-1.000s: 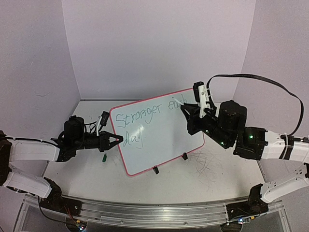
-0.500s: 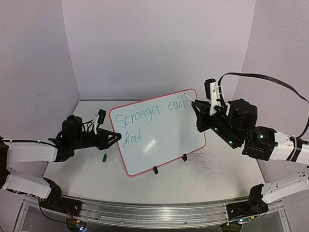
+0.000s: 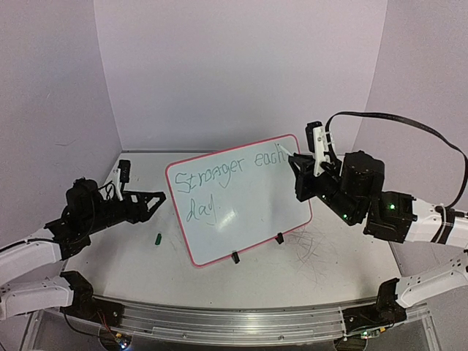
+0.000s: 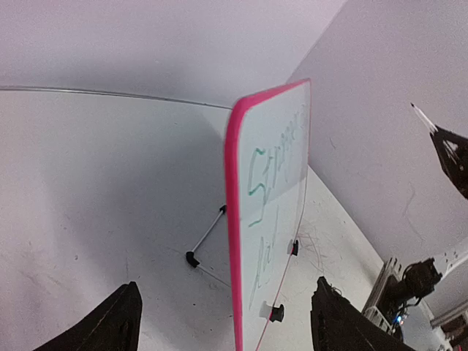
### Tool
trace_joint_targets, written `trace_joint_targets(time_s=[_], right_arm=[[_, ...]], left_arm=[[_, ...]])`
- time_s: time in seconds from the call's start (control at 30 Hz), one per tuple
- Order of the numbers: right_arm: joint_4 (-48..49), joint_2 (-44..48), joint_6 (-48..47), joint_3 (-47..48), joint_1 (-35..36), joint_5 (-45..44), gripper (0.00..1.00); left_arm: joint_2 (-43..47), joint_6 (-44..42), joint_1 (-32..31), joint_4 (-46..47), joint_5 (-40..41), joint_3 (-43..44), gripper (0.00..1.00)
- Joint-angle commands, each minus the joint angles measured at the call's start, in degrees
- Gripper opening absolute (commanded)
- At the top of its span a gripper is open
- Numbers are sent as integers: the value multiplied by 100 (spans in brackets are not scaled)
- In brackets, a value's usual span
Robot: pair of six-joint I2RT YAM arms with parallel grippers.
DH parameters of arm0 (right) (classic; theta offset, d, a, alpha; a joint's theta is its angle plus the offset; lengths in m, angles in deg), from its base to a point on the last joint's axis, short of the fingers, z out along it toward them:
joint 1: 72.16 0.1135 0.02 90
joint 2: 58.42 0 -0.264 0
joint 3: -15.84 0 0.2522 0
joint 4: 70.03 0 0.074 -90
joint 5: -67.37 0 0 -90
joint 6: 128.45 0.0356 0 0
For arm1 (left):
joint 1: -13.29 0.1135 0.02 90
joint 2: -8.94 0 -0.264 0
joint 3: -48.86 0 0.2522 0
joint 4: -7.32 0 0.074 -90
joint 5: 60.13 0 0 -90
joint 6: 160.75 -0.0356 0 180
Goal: Write a sentence on the whiteboard
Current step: Pick up the pen cap from the center of the board.
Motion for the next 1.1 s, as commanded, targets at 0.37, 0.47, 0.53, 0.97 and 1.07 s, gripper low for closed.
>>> trace_joint_targets(time_s=[0.37, 0.47, 0.53, 0.97, 1.07], right_arm=[[93, -55, -118, 180, -1, -64, 0], [102, -72, -161, 119, -6, 92, 0], [119, -73, -182, 78, 1, 129, 0], [146, 59, -258, -100, -3, 191, 0], [146, 50, -300, -109, -7, 204, 0]], left_arm=[[173, 2301, 24, -2742, 2378, -236, 80], [-785, 1925, 20, -2723, 2053, 30, 74], [-1402, 1646, 15, -2710, 1961, 228, 68], [-3377, 795, -151, -2067, 1912, 1030, 55], [-3658, 759, -378, -2055, 2055, 1129, 49]])
